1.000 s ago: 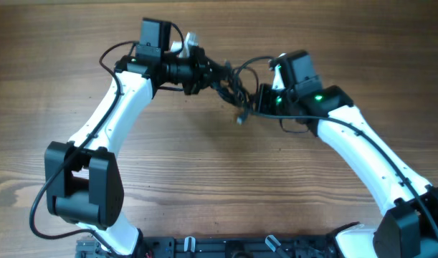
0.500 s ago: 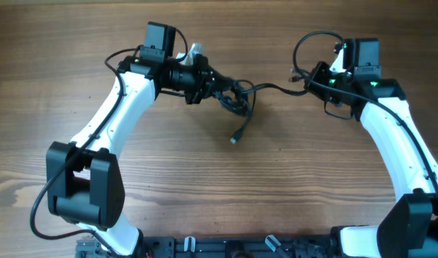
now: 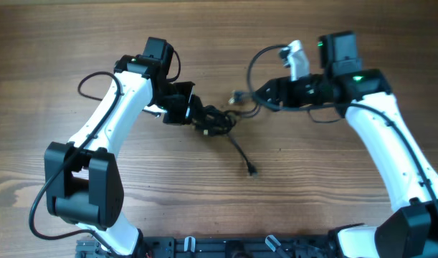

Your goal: Untangle cables

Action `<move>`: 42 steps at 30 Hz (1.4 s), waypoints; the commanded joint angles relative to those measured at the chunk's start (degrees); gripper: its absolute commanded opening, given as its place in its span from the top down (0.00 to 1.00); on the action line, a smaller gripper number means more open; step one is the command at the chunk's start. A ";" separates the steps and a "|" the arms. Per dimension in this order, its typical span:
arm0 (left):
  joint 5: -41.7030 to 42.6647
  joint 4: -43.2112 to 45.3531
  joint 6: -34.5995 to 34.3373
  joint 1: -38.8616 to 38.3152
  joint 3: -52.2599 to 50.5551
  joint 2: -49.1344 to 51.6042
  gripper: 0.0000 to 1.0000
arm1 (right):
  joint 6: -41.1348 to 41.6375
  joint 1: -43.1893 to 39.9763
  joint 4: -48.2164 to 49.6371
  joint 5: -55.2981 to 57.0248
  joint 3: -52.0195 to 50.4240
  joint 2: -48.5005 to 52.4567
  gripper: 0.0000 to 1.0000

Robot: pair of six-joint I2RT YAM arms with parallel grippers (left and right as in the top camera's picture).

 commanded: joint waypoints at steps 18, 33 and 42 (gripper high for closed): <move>-1.33 4.72 30.69 1.79 0.48 -0.66 0.95 | -3.63 15.32 0.02 12.70 0.48 0.13 0.36; 17.68 15.15 50.49 1.77 0.48 -0.66 0.96 | 13.81 15.37 7.89 12.57 0.48 9.86 0.57; 15.78 15.13 50.38 1.84 0.48 -0.66 0.96 | 22.49 13.88 7.30 29.53 0.98 7.63 0.96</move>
